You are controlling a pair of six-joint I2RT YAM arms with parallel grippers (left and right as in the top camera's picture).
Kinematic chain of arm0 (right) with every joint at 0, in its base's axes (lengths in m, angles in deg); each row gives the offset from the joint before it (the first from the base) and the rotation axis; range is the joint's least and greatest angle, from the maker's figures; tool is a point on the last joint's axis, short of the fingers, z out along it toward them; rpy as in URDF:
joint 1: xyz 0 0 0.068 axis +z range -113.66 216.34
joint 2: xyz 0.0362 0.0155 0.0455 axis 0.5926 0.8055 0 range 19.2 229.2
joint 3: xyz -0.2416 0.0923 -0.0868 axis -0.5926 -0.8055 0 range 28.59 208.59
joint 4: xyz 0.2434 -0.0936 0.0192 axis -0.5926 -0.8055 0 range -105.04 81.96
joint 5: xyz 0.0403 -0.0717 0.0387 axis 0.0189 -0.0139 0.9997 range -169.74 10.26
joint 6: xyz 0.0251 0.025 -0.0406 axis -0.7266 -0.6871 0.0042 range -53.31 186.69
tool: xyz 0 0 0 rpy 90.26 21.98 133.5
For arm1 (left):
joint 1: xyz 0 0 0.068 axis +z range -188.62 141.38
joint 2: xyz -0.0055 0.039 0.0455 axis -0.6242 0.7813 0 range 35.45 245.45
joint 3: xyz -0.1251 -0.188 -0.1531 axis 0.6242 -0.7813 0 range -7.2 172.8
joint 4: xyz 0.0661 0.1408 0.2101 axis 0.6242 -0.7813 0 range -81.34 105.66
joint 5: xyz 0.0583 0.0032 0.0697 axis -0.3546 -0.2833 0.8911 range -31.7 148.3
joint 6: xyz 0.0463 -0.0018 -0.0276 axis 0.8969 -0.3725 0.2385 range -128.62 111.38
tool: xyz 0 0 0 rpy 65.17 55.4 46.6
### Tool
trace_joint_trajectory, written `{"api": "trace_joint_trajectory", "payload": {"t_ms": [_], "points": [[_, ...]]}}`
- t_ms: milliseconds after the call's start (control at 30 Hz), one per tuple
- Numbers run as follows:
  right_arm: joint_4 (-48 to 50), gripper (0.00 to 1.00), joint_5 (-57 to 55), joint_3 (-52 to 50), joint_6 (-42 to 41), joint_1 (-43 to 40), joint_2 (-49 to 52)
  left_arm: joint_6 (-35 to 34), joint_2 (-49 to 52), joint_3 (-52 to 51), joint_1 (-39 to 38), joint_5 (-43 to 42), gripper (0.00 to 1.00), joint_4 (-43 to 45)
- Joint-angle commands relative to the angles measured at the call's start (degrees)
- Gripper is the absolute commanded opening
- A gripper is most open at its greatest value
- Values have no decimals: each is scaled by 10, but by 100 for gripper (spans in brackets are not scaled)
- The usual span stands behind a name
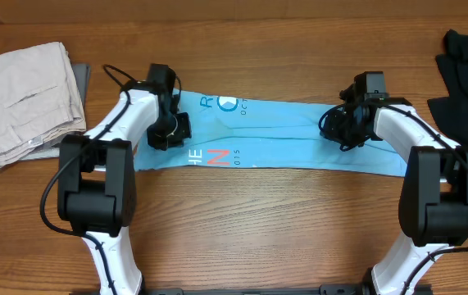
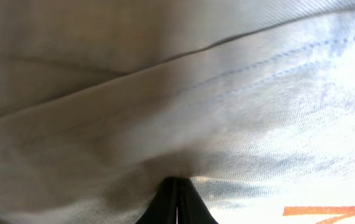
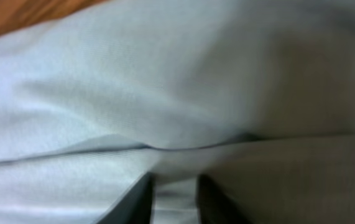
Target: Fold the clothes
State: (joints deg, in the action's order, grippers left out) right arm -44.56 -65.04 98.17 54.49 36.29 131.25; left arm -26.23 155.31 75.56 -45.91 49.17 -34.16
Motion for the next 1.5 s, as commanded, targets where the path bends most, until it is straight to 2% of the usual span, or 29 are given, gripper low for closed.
{"api": "trace_joint_trajectory", "payload": {"t_ms": [0, 233, 400, 500, 633, 700, 767, 900, 967, 1000, 1033, 1233, 1467], "points": [[-7, 37, -42, -8, 0, -3, 18, 16, 44, -14, 24, 62, 4, 11], [-104, 46, -41, 90, 5, -7, -8, 30, 26, 59, 23, 52, 4, -55], [-185, 47, 11, 182, 27, 9, -31, 30, -10, 160, 17, -5, 4, -120], [-198, 47, 70, 205, 26, 27, -33, 26, -36, 201, 16, -35, 4, -123], [-183, 45, 100, 204, 26, 65, -25, 17, -58, 212, 19, -31, 4, -95], [-161, 40, 100, 204, 26, 92, -14, 17, -60, 212, 20, -14, 12, -81], [-132, 33, 100, 204, 26, 119, -2, 17, -59, 212, 21, 8, 38, -79], [-70, 25, 87, 204, 26, 177, 31, 17, -59, 212, 21, 83, 42, -89], [-48, 24, 73, 204, 26, 201, 51, 17, -59, 212, 21, 114, 71, -97], [-40, 24, 72, 204, 26, 212, 62, 17, -59, 212, 21, 123, 89, -102], [-33, 24, 73, 204, 26, 221, 72, 18, -59, 212, 21, 128, 98, -107], [12, 24, 68, 204, 32, 263, 120, 17, -59, 212, 21, 129, 100, -116], [66, 24, 55, 204, 33, 267, 123, 17, -59, 212, 21, 129, 100, -116]]}}
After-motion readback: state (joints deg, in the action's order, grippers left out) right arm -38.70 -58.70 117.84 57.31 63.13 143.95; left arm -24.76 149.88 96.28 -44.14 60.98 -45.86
